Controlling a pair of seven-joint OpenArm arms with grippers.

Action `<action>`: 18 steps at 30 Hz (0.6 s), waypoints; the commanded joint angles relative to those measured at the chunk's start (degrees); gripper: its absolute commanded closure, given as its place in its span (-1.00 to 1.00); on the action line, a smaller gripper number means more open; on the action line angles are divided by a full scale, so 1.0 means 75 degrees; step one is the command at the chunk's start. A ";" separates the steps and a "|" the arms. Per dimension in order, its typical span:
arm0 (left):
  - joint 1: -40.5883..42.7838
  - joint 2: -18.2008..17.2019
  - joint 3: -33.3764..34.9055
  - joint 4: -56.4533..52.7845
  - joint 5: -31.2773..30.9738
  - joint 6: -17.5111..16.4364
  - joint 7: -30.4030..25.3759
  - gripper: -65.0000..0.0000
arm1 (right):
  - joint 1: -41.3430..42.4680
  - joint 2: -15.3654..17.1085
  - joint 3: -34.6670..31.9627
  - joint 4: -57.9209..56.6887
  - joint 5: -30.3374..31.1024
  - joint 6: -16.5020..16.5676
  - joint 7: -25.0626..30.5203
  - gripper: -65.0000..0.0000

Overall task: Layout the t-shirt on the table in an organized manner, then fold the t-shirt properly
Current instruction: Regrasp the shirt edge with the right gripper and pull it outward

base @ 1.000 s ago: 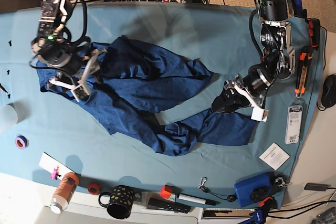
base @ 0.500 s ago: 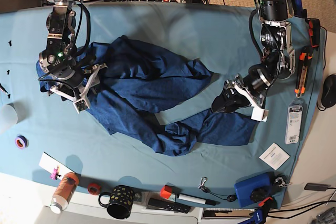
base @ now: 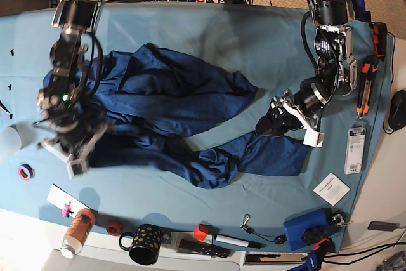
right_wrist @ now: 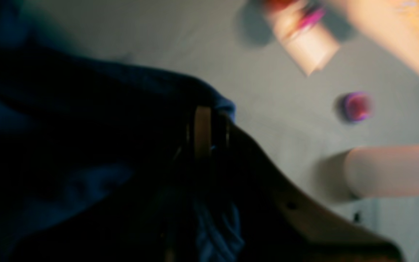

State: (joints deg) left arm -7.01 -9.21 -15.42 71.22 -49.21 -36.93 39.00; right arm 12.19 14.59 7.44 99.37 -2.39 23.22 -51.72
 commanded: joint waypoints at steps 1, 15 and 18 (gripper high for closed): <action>-0.0146 -0.0044 -0.0012 0.0122 -0.0184 -0.0090 -0.0140 0.10 | 0.0370 0.0087 0.0020 0.0096 -0.0149 -0.0221 0.0277 1.00; -0.0038 -0.0044 -0.0012 0.0122 -0.0073 -0.0090 -0.0128 0.10 | 0.3701 0.1005 0.0020 -0.5164 -0.1046 -0.1728 0.1276 0.57; -0.0038 -0.0044 -0.0012 0.0122 -0.0070 -0.0090 -0.0131 0.10 | 0.4060 0.1218 0.0020 -0.5534 -0.0933 -0.1728 0.1003 0.15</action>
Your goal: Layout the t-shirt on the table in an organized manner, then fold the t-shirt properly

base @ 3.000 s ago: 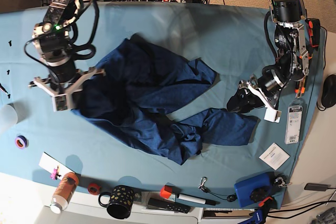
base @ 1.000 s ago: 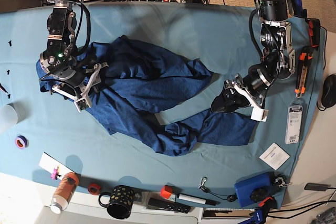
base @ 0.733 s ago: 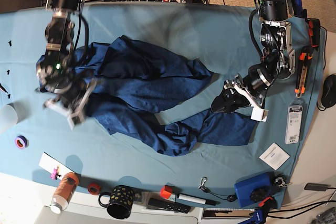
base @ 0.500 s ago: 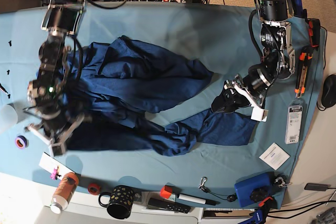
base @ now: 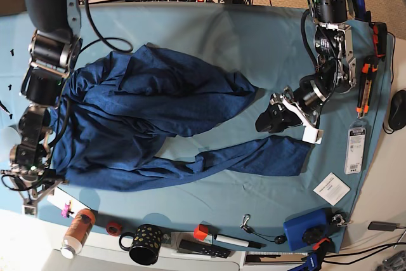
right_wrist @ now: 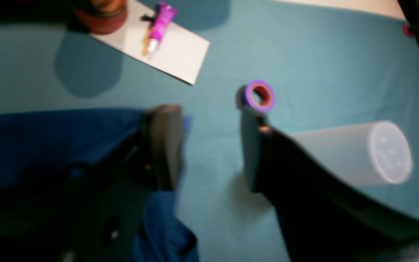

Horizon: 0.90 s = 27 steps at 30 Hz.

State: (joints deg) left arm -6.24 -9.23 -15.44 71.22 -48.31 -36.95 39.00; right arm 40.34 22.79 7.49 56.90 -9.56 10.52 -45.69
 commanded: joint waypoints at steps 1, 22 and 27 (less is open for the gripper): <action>-0.0140 -0.0041 -0.0009 0.0122 -0.0192 -0.0087 -0.0131 0.10 | 0.0367 0.0181 0.0015 0.0149 0.0096 -0.0038 0.0035 0.15; 0.0038 -0.0434 0.0997 0.0131 -0.0248 -0.0407 -0.0082 0.10 | -0.4669 0.0204 0.0012 0.6962 0.2524 0.1743 -0.1507 0.15; -0.0076 -0.0420 0.2171 0.0224 -0.0245 -0.0407 0.0481 0.10 | -0.5738 0.0221 0.0015 0.7257 0.2465 0.2183 -0.1513 0.15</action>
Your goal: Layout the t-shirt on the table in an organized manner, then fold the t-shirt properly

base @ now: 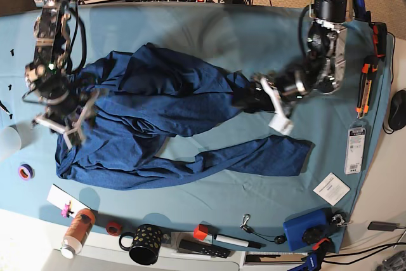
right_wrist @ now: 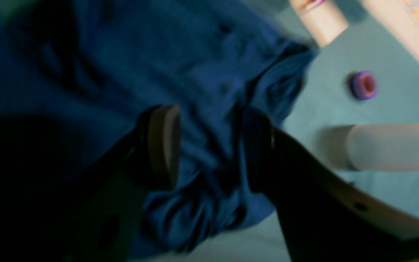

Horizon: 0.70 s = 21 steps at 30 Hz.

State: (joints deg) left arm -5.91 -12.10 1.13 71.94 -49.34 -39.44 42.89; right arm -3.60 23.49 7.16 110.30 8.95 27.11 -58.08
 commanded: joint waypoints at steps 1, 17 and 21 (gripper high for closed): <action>-0.0119 -0.0035 0.0154 0.0207 -0.0111 -0.0075 -0.0038 0.10 | -0.0052 0.0128 0.0058 0.0137 -0.0061 0.0017 0.0137 0.15; 0.0510 -0.0055 0.0434 0.4100 0.0507 -0.0075 0.0423 0.10 | -0.1061 -0.0108 0.1696 -0.0111 0.0667 -0.0688 0.0312 0.15; 0.0912 -0.0058 0.0434 0.4363 0.0577 -0.0075 0.0294 0.10 | -0.1014 -0.0472 0.2847 -0.0580 0.1332 -0.0667 0.0332 0.15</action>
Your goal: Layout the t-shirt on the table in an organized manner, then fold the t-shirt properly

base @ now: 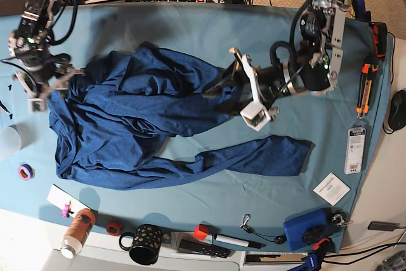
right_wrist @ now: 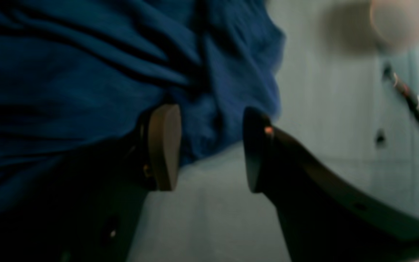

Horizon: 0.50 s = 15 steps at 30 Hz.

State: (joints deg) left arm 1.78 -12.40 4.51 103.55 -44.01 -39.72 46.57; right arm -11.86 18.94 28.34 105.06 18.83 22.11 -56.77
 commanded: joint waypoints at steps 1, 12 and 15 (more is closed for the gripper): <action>-0.0035 -0.0017 -0.0017 0.0154 -0.0137 -0.0037 -0.0210 0.10 | 0.0108 0.0070 0.0286 -0.0023 0.0149 0.0009 0.0160 0.15; 0.0420 -0.0015 -0.0017 0.0154 -0.0358 -0.0037 -0.0195 0.10 | 0.1472 0.0076 0.1635 -0.2122 0.1218 0.0595 -0.0038 0.15; 0.0423 -0.0017 -0.0017 0.0157 -0.0358 -0.0037 -0.0192 0.10 | 0.1973 0.0143 0.1629 -0.2652 0.1571 0.0985 -0.0297 0.15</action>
State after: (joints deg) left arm 5.69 -12.43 4.49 103.55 -45.45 -39.68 46.54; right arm 2.13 18.68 40.36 84.16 30.02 29.50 -60.03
